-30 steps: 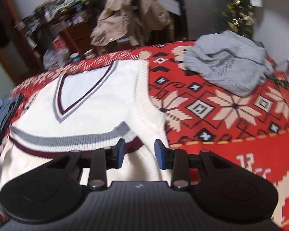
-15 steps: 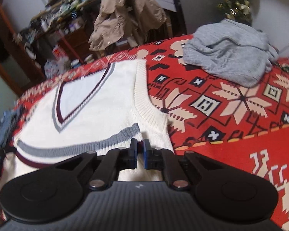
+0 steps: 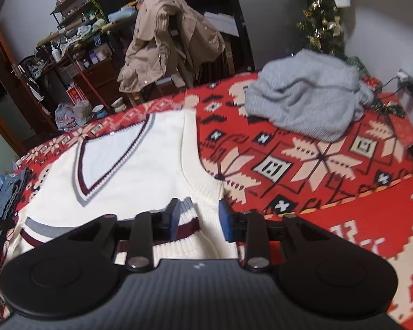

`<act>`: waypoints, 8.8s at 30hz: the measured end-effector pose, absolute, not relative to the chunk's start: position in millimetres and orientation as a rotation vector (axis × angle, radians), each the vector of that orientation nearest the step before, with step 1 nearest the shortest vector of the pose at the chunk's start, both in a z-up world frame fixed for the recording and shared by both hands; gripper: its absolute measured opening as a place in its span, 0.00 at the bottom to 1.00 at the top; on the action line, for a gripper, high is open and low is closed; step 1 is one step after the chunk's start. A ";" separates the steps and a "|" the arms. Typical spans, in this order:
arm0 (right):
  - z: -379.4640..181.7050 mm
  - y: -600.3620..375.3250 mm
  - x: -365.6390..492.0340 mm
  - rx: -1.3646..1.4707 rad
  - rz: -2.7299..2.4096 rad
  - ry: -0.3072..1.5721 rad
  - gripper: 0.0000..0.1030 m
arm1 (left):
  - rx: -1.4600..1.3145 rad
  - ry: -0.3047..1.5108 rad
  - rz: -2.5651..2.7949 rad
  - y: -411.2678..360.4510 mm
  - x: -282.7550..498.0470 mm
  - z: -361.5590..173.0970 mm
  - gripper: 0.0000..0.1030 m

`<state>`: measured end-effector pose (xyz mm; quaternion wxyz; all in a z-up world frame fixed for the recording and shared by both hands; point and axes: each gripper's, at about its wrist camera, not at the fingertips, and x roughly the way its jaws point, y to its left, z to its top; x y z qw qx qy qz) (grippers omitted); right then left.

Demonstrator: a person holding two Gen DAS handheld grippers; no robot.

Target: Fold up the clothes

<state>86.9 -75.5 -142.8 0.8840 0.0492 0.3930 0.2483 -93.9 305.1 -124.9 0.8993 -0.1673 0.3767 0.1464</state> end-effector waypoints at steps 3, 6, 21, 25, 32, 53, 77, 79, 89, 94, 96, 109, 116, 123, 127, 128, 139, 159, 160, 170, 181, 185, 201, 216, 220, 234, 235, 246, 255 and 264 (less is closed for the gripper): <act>-128.1 -70.6 63.7 0.038 0.538 0.787 0.44 | -0.331 0.773 0.274 289.5 -102.7 -118.0 0.34; -119.9 -61.0 35.1 -0.014 0.578 0.777 0.59 | -0.334 0.771 0.258 270.8 -111.2 -122.0 0.40; -140.3 -30.8 -83.5 -0.080 0.578 0.700 0.99 | -0.323 0.765 0.271 200.6 -146.4 -151.7 0.62; -153.1 -30.3 -89.1 -0.103 0.543 0.670 0.99 | -0.251 0.775 0.284 187.3 -148.7 -160.4 0.67; -184.2 -22.5 -88.4 -0.196 0.500 0.665 0.99 | -0.122 0.752 0.261 171.0 -147.7 -166.5 0.68; -171.4 5.8 -87.4 -0.178 0.586 0.570 0.61 | -0.107 0.678 0.228 155.5 -125.2 -163.0 0.06; -173.8 53.3 -128.2 -0.236 0.809 0.640 0.25 | -0.125 0.812 0.232 174.3 -178.0 -161.7 0.08; -175.8 57.0 -134.2 -0.248 0.827 0.645 0.25 | -0.117 0.817 0.237 173.5 -181.5 -161.3 0.08; -172.9 38.9 -154.7 -0.247 0.831 0.625 0.09 | -0.177 0.697 0.128 165.6 -192.2 -143.0 0.08; -175.2 39.3 -149.0 -0.272 0.810 0.616 0.09 | -0.123 0.736 0.043 145.6 -170.0 -156.0 0.08; -179.1 37.9 -150.3 -0.286 0.807 0.618 0.09 | -0.107 0.759 0.042 140.5 -166.4 -164.5 0.08; -180.1 10.5 -122.8 -0.264 0.704 0.648 0.10 | -0.157 0.757 0.083 141.9 -159.5 -164.8 0.11; -183.2 -3.5 -136.7 -0.286 0.712 0.650 0.11 | -0.135 0.752 0.081 139.0 -165.5 -168.1 0.12; -173.0 -9.7 -113.6 -0.247 0.638 0.635 0.12 | -0.116 0.761 0.090 135.2 -163.3 -167.0 0.12; -180.3 -15.9 -113.3 -0.270 0.627 0.660 0.12 | -0.106 0.781 0.107 132.4 -160.1 -165.8 0.12; -179.0 -19.2 -114.6 -0.262 0.624 0.663 0.12 | -0.110 0.781 0.109 132.7 -160.3 -165.9 0.12; -168.1 -56.5 -96.9 -0.170 0.534 0.665 0.17 | -0.153 0.805 0.110 136.8 -159.5 -164.5 0.12; -178.1 -106.2 -48.3 -0.060 0.393 0.762 0.14 | -0.184 0.846 0.077 144.2 -162.9 -160.9 0.13; -177.2 -109.0 -49.0 -0.054 0.385 0.769 0.12 | -0.189 0.849 0.070 145.4 -162.4 -160.7 0.13; -161.9 -119.3 -50.5 -0.010 0.331 0.775 0.04 | -0.228 0.857 0.032 159.5 -156.7 -160.7 0.15; -174.8 -97.5 -30.6 -0.052 0.336 0.814 0.04 | -0.296 0.856 -0.014 168.0 -155.7 -163.5 0.25; -175.4 -106.0 -34.8 -0.039 0.302 0.832 0.04 | -0.323 0.857 -0.028 171.9 -156.0 -164.2 0.28; -171.0 -85.3 -67.8 -0.076 0.487 0.843 0.08 | -0.358 0.860 -0.038 174.2 -156.1 -163.7 0.32; -162.4 -53.5 -91.9 -0.164 0.581 0.854 0.11 | -0.423 0.821 -0.029 183.9 -168.8 -148.3 0.34; -153.2 -55.6 -98.1 -0.149 0.603 0.812 0.11 | -0.489 0.800 0.053 210.3 -175.5 -145.4 0.18; -161.5 -43.5 -97.6 -0.127 0.648 0.837 0.12 | -0.575 0.876 0.238 251.5 -205.2 -160.7 0.03; -161.7 -44.2 -96.6 -0.124 0.646 0.837 0.12 | -0.569 0.871 0.251 252.1 -206.0 -158.9 0.03; -162.9 -41.5 -95.9 -0.127 0.646 0.841 0.12 | -0.580 0.855 0.313 272.2 -194.7 -163.4 0.03; -165.6 -45.0 -92.7 -0.109 0.636 0.855 0.13 | -0.607 0.835 0.334 275.4 -216.7 -152.6 0.03; -163.1 -47.1 -93.8 -0.100 0.629 0.852 0.13 | -0.618 0.747 0.194 262.2 -171.3 -141.4 0.05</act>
